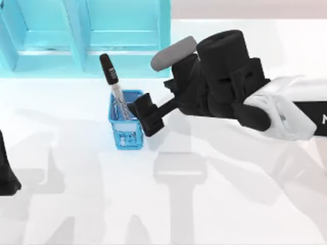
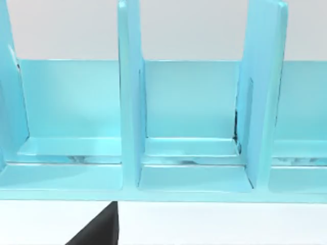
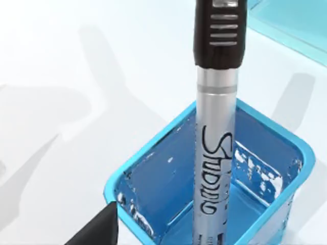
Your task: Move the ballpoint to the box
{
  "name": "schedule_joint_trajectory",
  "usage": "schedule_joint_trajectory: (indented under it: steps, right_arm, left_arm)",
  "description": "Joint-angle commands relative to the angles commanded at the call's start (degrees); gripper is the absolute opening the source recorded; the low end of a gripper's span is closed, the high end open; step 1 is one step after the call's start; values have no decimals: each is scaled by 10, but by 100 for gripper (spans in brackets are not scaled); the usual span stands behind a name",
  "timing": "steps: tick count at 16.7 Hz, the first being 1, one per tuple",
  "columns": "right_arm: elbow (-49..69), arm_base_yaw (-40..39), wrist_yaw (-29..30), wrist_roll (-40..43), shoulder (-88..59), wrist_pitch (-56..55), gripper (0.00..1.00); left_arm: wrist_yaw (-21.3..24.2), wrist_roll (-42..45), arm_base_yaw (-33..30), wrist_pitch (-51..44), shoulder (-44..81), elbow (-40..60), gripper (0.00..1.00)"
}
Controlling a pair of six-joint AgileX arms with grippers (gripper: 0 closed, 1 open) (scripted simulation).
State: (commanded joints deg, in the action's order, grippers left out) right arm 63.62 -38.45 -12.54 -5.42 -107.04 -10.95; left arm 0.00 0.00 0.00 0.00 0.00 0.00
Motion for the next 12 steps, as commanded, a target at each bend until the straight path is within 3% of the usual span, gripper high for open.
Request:
schedule_joint_trajectory:
  steps: [8,12]
  right_arm:
    - [14,-5,0,-1,-22,-1,100]
    - [96,-17,10,-8,-110,-10,100]
  left_arm:
    - [0,0,0,0,0,0,100]
    - [0,0,0,0,0,0,100]
